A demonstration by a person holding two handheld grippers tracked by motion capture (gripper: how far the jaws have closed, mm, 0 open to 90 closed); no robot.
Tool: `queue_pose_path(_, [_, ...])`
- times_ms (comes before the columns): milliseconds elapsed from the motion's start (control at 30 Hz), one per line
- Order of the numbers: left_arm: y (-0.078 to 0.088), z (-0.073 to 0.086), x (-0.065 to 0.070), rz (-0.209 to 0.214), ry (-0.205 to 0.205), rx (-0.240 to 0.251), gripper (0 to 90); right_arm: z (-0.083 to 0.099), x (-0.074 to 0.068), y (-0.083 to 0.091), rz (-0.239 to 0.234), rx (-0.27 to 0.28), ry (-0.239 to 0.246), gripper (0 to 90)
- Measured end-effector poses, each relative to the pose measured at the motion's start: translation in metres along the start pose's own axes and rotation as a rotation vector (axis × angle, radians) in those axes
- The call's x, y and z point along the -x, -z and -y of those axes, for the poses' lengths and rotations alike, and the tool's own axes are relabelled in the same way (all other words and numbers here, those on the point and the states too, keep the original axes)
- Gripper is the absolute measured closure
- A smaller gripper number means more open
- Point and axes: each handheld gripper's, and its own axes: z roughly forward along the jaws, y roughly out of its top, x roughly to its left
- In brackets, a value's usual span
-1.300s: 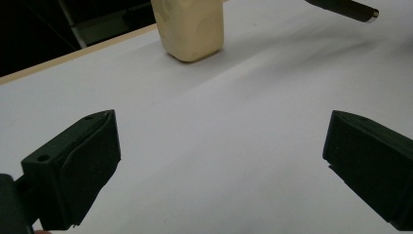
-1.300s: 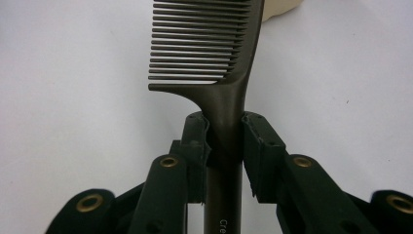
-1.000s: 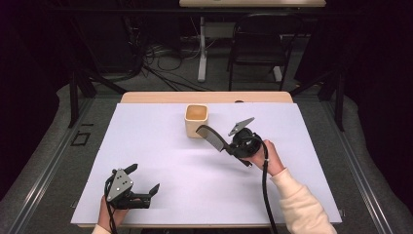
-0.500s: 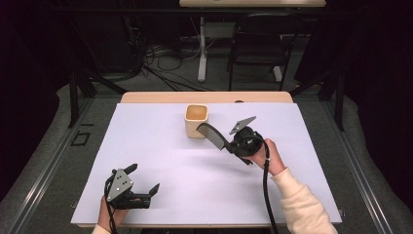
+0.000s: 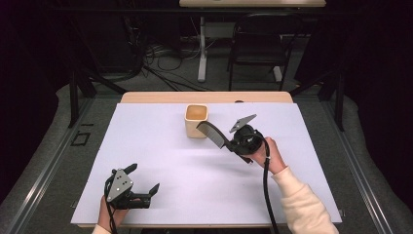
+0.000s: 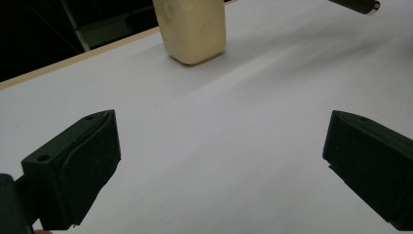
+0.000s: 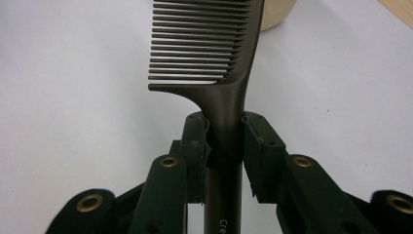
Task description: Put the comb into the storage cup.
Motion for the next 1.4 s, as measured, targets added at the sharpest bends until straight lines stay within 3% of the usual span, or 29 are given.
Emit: queue_pose_path(1400, [-0.001,0.0,-0.001,-0.002,-0.002,-0.004,0.3,-0.026,0.013,0.005,0.029,0.052,0.006,72.3])
